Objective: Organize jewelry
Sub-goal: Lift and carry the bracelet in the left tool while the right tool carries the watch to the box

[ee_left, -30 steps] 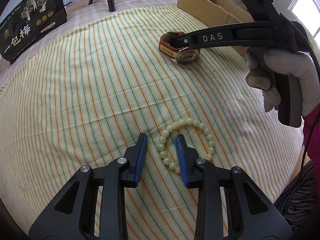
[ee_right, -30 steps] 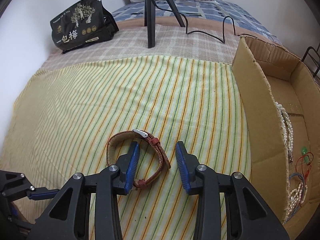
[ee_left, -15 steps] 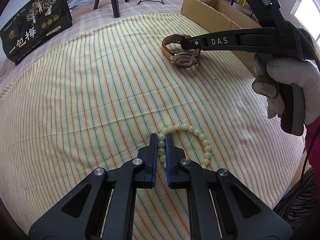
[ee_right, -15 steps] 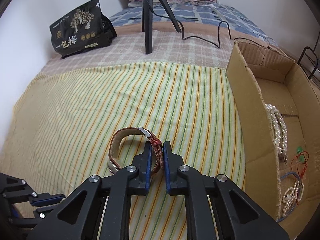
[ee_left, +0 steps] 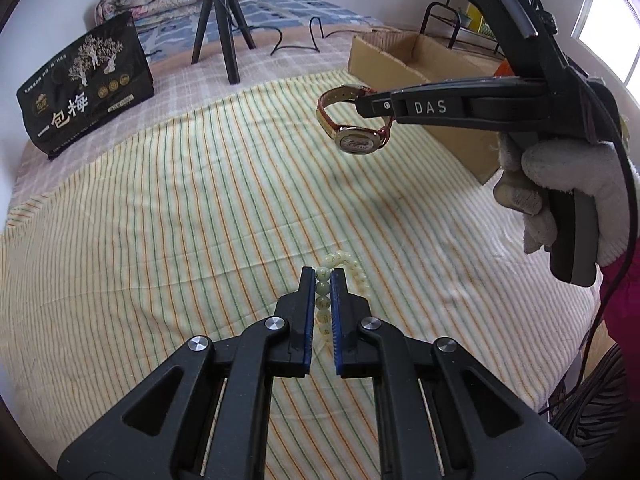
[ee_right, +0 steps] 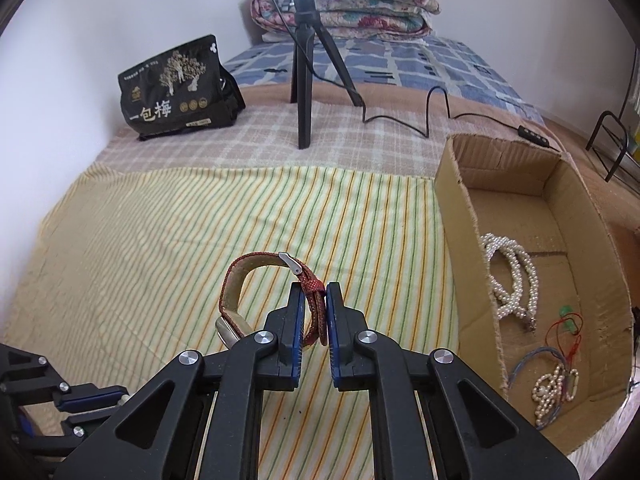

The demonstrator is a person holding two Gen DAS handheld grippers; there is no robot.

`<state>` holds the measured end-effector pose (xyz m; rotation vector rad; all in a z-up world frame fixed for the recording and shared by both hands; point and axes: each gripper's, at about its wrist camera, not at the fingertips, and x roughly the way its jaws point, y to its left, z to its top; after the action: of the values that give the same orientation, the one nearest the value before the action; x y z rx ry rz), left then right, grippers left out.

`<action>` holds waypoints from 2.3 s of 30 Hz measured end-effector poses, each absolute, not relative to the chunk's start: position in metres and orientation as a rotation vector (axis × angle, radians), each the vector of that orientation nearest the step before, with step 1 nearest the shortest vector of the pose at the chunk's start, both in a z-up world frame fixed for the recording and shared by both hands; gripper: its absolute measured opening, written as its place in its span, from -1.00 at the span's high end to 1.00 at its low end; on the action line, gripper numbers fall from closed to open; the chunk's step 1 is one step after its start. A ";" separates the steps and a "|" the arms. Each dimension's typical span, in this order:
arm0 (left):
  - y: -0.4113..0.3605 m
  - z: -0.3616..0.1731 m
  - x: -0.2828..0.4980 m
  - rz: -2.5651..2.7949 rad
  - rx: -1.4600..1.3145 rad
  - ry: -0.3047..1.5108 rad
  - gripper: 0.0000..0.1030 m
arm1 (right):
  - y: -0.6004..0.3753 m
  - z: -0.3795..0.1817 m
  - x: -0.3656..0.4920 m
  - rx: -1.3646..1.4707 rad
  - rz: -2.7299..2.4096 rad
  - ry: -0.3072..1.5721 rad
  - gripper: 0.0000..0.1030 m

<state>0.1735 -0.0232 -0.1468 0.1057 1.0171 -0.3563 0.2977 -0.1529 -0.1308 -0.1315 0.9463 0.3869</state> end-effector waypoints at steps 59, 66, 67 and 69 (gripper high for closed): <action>-0.177 -0.057 0.297 -0.487 -0.010 0.764 0.90 | -0.335 -0.101 0.275 0.020 0.208 0.853 0.83; -0.196 -0.057 0.317 -0.496 0.003 0.743 0.90 | -0.344 -0.108 0.280 0.034 0.195 0.873 0.83; -0.198 -0.058 0.320 -0.494 0.005 0.740 0.90 | -0.344 -0.109 0.281 0.034 0.192 0.875 0.83; -0.200 -0.060 0.326 -0.495 0.001 0.742 0.90 | -0.347 -0.109 0.282 0.039 0.187 0.876 0.83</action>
<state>0.3256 -0.2004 -0.0597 0.0007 0.7416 -0.4952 0.2823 -0.3465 -0.1095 0.0390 0.8756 0.1872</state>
